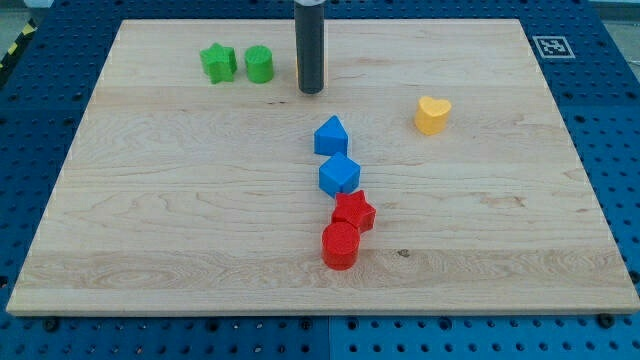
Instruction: Move your arm diagonally bottom right to the yellow heart
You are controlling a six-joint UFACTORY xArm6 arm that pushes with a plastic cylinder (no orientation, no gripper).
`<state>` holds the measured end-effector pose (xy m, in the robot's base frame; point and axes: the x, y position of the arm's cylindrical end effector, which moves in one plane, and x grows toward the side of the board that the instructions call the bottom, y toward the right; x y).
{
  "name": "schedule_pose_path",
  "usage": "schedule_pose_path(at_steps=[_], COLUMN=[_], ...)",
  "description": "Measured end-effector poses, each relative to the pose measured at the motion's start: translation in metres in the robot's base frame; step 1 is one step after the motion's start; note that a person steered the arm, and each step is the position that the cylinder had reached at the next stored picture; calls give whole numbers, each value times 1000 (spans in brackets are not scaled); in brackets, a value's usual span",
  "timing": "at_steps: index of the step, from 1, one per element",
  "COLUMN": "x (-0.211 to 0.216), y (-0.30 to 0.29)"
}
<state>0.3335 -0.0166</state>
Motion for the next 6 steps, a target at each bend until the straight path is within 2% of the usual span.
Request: schedule_pose_path(at_steps=[1, 2, 4, 6], x=[0, 0, 0, 0], y=[15, 54, 171, 188])
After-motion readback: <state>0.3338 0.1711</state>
